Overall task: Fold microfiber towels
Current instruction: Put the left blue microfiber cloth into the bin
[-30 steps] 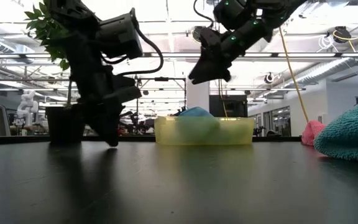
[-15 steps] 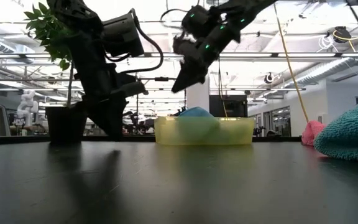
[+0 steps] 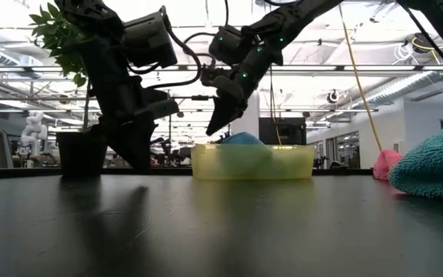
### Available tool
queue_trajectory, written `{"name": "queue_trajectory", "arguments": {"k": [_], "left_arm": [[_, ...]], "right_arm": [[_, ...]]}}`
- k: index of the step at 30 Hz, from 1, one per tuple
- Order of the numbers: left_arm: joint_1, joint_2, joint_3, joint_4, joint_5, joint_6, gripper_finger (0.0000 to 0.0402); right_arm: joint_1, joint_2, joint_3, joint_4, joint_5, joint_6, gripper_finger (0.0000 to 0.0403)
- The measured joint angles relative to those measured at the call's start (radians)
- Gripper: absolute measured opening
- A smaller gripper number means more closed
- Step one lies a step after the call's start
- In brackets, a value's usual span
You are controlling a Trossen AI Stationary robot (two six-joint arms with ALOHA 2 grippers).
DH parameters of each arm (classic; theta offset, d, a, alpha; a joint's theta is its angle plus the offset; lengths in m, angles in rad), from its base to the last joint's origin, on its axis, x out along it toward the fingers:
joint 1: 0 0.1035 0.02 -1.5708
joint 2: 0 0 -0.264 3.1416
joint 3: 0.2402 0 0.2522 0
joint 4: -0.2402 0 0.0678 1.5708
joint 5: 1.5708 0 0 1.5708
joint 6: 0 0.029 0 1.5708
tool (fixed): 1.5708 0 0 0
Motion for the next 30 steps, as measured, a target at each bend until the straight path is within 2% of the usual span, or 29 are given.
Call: {"name": "queue_trajectory", "arguments": {"k": [11, 15, 21, 26, 30], "left_arm": [[0.0, 0.0, 0.0, -0.003, -0.001, -0.006, 0.0035], [0.0, -0.001, 0.0, -0.003, -0.002, -0.006, 0.0035], [0.0, -0.002, 0.001, -0.009, -0.002, -0.013, 0.0035], [0.0, -0.002, 0.001, -0.021, -0.002, -0.023, 0.0035], [0.0, -0.002, 0.001, -0.021, -0.002, -0.024, 0.0035]], "right_arm": [[-0.002, 0.002, -0.001, -0.053, 0.011, -0.02, 0.0], [-0.004, 0.002, -0.012, -0.057, 0.074, -0.056, 0.0], [-0.024, 0.002, -0.067, -0.093, 0.106, -0.073, 0.0], [-0.043, 0.001, -0.078, -0.223, 0.237, -0.104, 0.0], [-0.057, -0.024, -0.078, -0.292, 0.246, -0.115, 0.0]]}}
